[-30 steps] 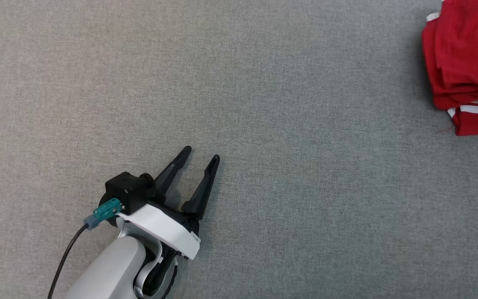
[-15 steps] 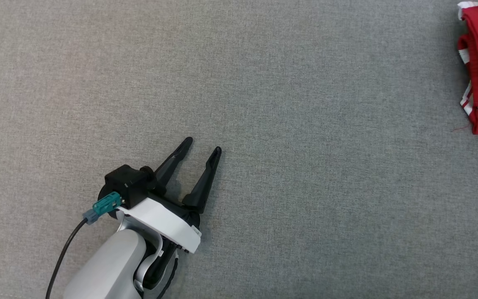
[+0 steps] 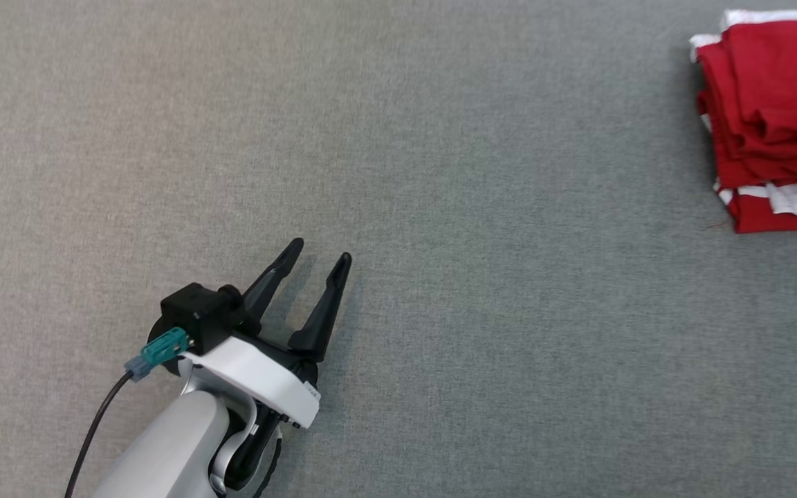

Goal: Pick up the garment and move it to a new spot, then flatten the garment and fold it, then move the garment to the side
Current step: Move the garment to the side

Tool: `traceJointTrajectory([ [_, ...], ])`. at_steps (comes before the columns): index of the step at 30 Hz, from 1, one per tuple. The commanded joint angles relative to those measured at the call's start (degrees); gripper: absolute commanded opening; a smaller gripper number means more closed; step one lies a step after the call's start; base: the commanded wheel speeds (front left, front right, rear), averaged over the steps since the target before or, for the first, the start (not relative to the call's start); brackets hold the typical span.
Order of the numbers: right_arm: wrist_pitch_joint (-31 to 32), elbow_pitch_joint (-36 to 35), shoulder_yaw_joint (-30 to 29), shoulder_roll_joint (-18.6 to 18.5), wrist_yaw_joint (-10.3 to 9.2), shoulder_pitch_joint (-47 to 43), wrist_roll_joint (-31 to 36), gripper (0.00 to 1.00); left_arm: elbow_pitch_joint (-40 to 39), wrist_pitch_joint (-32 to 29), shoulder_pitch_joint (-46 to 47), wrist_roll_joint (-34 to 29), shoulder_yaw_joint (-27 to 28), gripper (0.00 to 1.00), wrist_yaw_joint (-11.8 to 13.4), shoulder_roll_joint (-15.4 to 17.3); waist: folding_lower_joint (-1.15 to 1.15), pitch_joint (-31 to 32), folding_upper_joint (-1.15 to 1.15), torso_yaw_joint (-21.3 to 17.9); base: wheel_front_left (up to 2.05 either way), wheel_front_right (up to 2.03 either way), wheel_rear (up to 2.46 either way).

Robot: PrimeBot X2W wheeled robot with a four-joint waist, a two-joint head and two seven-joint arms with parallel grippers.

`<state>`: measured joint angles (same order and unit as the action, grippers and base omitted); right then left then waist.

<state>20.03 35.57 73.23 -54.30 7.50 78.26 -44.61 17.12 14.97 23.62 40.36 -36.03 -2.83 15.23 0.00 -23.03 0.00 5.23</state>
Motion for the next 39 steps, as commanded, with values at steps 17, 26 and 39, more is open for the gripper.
traceJointTrajectory([
  [17,-23.36,10.27,-12.77,14.36,0.01,-7.61,-2.63,1.0,-5.57,0.19,-9.27,2.26,6.7,1.0,5.11,5.85,0.0,16.15,0.0,-6.11,0.0,0.0,0.0],
  [26,-33.27,11.17,-24.49,17.99,0.01,-22.78,-2.43,1.0,-9.93,0.21,-15.56,2.27,11.2,1.0,7.59,7.51,0.0,20.92,0.0,-6.46,0.0,0.0,0.0],
  [39,-35.16,-4.32,-52.15,27.24,0.01,-50.55,12.45,1.0,-12.02,0.23,-22.46,-2.97,19.0,1.0,9.16,4.95,0.0,23.44,0.0,-6.81,0.0,0.0,0.0],
])
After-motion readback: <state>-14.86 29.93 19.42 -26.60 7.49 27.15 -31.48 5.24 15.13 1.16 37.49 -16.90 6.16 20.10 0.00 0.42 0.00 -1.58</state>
